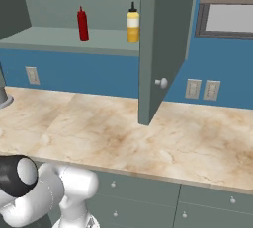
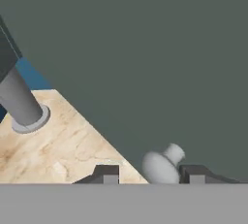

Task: Move the ketchup and mustard from the cabinet to the dining counter.

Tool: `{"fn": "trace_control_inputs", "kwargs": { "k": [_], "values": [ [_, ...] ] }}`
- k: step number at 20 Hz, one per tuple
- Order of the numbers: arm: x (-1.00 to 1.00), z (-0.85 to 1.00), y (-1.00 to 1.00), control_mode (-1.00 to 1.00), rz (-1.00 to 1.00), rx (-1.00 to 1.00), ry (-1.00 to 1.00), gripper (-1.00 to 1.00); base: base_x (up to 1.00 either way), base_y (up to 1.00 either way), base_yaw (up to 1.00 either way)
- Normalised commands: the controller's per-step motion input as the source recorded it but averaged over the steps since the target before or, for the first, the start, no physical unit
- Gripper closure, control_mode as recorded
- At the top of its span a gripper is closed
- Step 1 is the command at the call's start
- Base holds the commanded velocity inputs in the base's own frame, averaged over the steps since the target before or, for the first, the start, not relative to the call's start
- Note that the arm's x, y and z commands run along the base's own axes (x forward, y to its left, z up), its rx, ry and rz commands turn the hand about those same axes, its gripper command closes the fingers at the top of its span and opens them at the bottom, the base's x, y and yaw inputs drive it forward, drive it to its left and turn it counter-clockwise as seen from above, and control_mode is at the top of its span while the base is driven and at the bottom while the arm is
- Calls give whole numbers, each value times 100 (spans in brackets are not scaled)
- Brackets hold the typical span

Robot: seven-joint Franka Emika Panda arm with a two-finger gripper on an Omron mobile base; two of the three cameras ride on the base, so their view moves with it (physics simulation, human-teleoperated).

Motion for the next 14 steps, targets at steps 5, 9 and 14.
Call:
{"fn": "trace_control_inputs", "kwargs": {
  "k": [5, 9, 14],
  "values": [
    [-91, 5, -33, -100, 0, 2, -4, -100, 0, 0, 0],
    [-100, 14, -100, -100, 0, 16, 0, -100, 0, 0, 0],
    [-19, 8, -100, -100, 0, 24, -1, -100, 0, 0, 0]
  ]
}}
